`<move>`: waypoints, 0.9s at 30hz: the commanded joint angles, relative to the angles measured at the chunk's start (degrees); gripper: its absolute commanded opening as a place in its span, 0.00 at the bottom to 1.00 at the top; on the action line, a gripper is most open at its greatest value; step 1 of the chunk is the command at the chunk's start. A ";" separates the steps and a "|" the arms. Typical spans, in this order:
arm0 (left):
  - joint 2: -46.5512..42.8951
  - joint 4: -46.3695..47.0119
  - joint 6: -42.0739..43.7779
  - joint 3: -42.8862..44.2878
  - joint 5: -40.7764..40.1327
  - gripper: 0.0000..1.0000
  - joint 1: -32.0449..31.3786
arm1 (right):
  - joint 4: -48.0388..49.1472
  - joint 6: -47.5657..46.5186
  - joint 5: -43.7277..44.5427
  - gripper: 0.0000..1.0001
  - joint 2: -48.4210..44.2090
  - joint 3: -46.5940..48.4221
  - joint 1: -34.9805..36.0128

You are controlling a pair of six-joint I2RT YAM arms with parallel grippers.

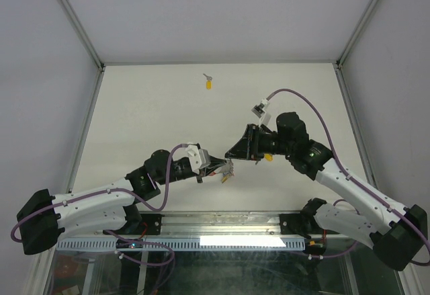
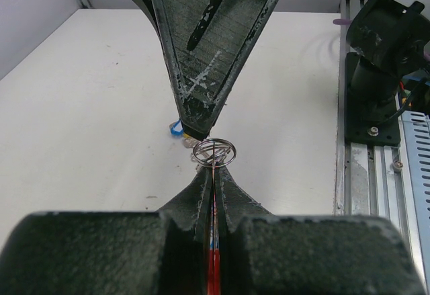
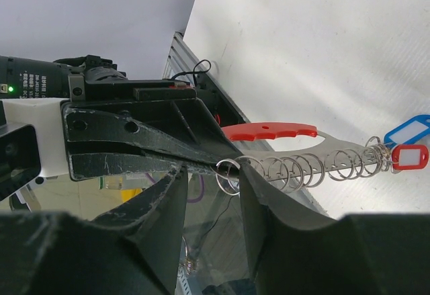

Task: Put the keys on the keyring

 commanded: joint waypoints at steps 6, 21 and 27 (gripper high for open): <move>-0.76 5.19 0.66 1.48 1.04 0.00 -0.05 | 0.31 -1.94 1.41 0.40 0.39 0.49 0.35; -0.41 5.24 0.48 1.35 0.80 0.00 -0.04 | 5.25 -0.13 -4.34 0.33 -0.10 -0.09 0.64; -0.41 5.24 0.31 1.36 0.95 0.00 -0.06 | 4.75 0.01 -3.84 0.27 -0.30 -0.19 0.62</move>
